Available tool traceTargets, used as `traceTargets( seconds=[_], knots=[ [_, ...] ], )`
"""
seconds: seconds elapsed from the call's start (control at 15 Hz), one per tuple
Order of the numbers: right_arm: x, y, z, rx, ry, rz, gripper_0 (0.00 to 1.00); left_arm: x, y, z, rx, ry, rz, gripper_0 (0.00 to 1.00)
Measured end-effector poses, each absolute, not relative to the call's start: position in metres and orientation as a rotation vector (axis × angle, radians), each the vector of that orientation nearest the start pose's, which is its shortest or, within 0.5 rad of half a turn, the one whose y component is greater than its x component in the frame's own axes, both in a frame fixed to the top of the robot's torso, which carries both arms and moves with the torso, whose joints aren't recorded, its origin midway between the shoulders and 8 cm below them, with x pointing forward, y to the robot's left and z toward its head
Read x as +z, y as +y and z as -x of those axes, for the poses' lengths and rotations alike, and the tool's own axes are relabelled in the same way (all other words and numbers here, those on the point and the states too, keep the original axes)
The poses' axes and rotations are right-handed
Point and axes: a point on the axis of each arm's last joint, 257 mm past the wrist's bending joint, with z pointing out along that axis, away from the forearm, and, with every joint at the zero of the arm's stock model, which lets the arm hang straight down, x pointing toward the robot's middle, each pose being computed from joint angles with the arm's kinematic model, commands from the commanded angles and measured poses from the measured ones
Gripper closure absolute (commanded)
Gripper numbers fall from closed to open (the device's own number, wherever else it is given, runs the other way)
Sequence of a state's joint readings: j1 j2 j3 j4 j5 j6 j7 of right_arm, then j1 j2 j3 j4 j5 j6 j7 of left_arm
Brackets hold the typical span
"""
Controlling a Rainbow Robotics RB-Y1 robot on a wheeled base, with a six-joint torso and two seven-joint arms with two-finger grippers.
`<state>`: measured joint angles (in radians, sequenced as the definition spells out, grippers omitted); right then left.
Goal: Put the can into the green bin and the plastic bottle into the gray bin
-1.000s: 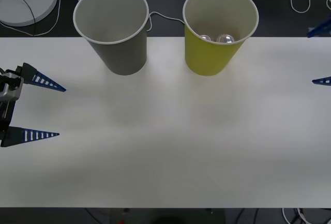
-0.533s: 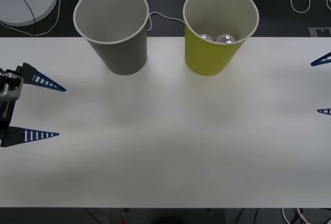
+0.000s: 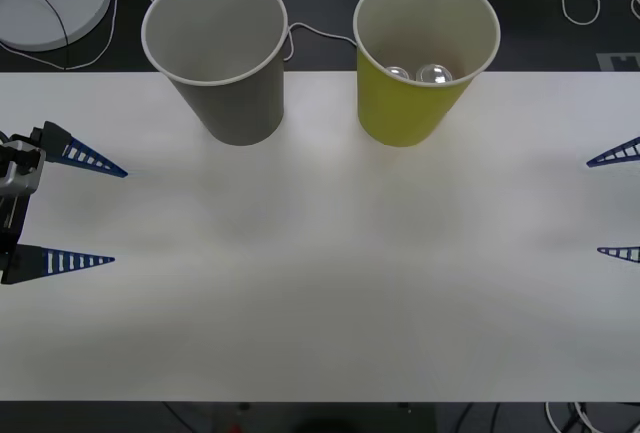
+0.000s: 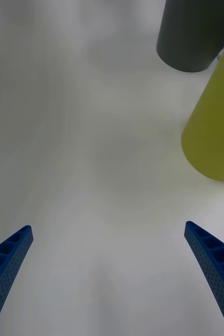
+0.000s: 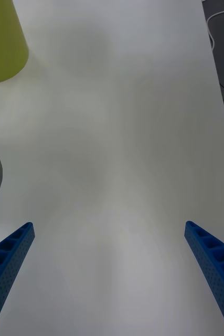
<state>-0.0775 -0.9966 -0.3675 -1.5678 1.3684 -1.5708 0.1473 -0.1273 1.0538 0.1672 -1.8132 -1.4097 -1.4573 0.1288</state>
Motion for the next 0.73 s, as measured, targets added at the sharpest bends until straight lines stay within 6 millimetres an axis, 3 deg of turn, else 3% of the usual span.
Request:
traceTargets(
  seconds=[0.33, 0.73],
  knots=[
    [-0.155, -0.343, -0.377, 0.244, 1.461, 1.674, 0.0, -0.147, 0.279, -0.376, -0.276, 1.556, -1.795, 0.0],
    [-0.154, -0.339, -0.378, 0.243, 1.444, 1.674, 0.0, -0.147, 0.279, -0.376, -0.276, 1.556, -1.795, 0.0]
  ],
)
